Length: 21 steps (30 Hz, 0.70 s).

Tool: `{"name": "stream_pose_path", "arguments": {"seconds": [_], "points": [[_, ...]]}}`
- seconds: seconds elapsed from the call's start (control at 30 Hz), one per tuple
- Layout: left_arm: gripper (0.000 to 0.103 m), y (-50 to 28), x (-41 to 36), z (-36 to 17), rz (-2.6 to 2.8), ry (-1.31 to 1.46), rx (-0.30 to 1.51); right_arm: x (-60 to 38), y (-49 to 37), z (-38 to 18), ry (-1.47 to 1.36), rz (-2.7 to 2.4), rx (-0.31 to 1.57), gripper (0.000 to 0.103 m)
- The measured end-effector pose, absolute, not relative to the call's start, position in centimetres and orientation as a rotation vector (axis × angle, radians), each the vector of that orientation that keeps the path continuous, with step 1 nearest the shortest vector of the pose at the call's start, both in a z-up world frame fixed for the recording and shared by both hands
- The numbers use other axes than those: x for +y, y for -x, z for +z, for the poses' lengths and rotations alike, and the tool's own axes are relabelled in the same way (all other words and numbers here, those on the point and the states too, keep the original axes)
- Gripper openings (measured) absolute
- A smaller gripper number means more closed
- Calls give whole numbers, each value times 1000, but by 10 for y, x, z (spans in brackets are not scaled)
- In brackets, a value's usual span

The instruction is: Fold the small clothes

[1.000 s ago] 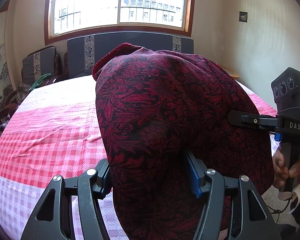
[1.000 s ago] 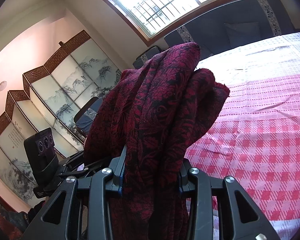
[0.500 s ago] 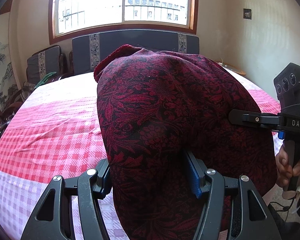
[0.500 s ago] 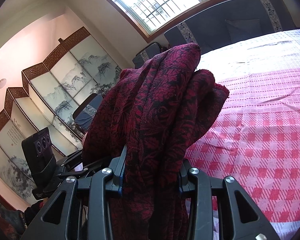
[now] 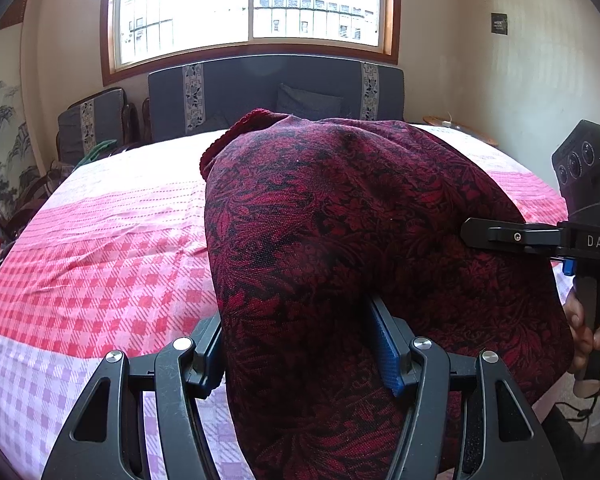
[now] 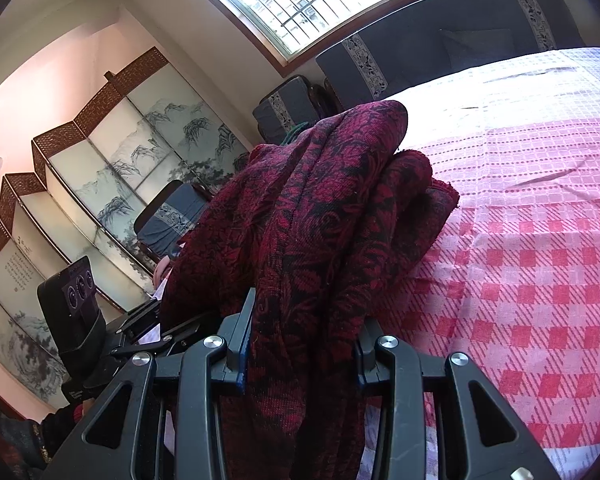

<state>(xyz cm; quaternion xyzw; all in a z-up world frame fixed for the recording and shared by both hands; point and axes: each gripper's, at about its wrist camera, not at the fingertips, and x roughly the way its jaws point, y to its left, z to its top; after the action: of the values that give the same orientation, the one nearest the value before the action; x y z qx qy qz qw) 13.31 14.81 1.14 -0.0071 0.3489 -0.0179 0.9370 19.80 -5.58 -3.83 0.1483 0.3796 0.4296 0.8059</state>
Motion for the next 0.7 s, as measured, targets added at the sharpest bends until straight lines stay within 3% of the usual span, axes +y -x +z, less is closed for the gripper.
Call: {"name": "stream_pose_path", "arguments": {"seconds": [0.43,0.53,0.7], "points": [[77,-112,136,12,69,-100,598,-54,-190,-40,-258,847,811,39],[86,-100,127,25,135,-167,516,-56,-171,-27,-197,803,738,39],[93,-88,121,49,139,-148,436,-51,-130,1,-61,729,605,41]]}}
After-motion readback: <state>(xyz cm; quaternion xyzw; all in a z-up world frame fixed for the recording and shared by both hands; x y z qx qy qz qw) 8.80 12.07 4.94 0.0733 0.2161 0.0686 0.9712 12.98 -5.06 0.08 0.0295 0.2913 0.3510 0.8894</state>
